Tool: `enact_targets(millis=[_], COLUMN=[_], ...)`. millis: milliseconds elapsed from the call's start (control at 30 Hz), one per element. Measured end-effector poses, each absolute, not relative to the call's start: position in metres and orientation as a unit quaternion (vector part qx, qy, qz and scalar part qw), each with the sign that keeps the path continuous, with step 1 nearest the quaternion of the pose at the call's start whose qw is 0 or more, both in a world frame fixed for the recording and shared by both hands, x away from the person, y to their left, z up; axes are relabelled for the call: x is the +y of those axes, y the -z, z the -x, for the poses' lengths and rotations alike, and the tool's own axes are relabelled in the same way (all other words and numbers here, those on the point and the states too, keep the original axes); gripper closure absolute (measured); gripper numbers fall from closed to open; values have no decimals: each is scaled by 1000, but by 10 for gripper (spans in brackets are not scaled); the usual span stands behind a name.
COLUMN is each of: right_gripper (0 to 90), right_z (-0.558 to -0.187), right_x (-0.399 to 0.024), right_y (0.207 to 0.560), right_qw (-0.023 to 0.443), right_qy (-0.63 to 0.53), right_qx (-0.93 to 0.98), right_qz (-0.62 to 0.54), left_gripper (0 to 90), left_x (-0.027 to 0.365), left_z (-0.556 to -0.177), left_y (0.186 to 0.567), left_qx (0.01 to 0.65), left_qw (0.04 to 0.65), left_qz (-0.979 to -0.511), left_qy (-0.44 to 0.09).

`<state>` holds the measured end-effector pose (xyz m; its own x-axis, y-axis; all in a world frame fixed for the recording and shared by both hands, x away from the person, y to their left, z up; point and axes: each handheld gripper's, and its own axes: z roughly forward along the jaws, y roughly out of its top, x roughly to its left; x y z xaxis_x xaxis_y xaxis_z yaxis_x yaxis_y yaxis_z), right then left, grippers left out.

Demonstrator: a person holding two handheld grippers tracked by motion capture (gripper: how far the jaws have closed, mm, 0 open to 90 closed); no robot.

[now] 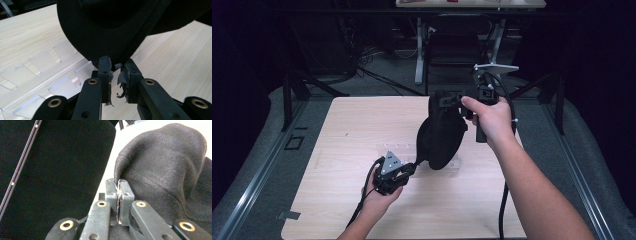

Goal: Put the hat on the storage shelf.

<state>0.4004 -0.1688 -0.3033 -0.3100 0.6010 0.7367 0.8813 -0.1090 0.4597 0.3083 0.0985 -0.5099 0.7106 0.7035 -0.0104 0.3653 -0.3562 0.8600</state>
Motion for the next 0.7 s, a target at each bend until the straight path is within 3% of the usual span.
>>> enact_targets(millis=[700], right_gripper=[880], right_z=[-402], right_x=[-145], right_y=[304], right_qw=[159], right_qy=[482], right_qx=[-661], right_qz=[553], left_gripper=[832], left_x=[105], left_z=[-310], left_y=[519], left_qx=[334], left_qw=[465], left_qz=[-800], left_qy=[-178])
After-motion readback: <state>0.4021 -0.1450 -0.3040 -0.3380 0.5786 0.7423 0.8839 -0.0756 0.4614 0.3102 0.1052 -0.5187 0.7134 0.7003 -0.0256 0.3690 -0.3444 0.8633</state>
